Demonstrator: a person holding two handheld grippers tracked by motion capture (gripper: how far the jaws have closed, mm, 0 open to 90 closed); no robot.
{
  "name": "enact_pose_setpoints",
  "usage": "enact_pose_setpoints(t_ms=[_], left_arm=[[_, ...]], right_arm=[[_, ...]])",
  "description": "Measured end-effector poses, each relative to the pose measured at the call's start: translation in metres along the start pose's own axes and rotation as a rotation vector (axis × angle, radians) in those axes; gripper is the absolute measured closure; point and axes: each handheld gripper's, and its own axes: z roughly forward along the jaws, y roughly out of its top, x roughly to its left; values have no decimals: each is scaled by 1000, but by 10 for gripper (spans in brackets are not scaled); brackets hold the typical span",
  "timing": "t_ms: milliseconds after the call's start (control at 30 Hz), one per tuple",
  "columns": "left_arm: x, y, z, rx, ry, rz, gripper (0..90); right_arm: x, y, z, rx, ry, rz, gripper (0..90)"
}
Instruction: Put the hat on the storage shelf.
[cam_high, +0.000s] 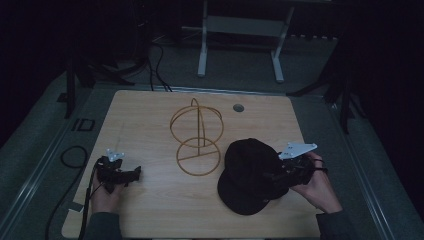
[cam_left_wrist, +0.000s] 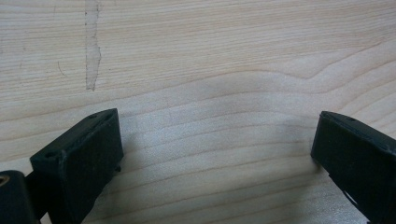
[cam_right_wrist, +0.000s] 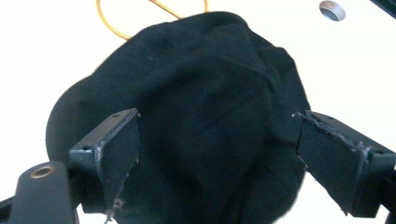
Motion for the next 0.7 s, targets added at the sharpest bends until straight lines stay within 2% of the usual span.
enact_pose_setpoints(t_ms=[400, 500, 700], left_arm=[[0, 0, 0, 0, 0, 0, 18], [0, 0, 0, 0, 0, 0, 18], [0, 0, 0, 0, 0, 0, 18]], right_arm=[[15, 21, 12, -20, 24, -19, 102], [18, 26, 17, -27, 51, -9, 98], [23, 33, 34, 15, 8, -21, 95]])
